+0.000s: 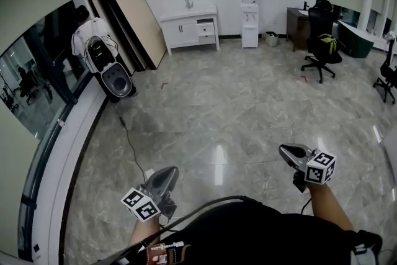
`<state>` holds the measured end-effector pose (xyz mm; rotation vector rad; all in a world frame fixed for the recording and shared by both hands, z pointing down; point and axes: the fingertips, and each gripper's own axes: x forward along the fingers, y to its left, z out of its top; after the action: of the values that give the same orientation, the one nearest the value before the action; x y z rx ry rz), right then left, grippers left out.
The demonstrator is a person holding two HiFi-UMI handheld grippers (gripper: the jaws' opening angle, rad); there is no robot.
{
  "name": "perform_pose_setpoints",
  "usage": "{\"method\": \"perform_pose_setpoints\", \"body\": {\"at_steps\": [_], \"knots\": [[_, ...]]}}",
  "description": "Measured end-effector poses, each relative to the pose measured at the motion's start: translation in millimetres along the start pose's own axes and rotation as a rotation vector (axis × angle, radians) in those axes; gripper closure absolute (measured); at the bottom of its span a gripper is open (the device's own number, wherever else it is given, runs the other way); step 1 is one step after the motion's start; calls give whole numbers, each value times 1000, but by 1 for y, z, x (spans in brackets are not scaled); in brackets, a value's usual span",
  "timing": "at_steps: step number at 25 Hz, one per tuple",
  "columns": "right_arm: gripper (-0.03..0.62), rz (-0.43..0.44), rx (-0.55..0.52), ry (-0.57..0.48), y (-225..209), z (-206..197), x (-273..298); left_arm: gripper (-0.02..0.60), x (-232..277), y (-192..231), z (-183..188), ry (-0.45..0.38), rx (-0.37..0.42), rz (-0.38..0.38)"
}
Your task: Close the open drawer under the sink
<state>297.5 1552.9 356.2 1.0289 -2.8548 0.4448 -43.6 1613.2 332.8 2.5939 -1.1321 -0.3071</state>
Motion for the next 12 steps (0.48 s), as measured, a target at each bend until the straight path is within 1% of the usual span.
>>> {"method": "perform_pose_setpoints", "body": {"at_steps": [3,6,8,12], "knots": [[591,-55,-5,-4,-23,7,16,581,34,31,5,8,-6,-59],[591,-120,-2,-26,-44,21,37,581,64,71,15,13,-20,-110],[591,-151,-6,-32,-49,33,60,581,78,103,29,25,-25,-136],[591,-221,-26,-42,-68,61,109,581,103,166,63,42,2,-189]]}}
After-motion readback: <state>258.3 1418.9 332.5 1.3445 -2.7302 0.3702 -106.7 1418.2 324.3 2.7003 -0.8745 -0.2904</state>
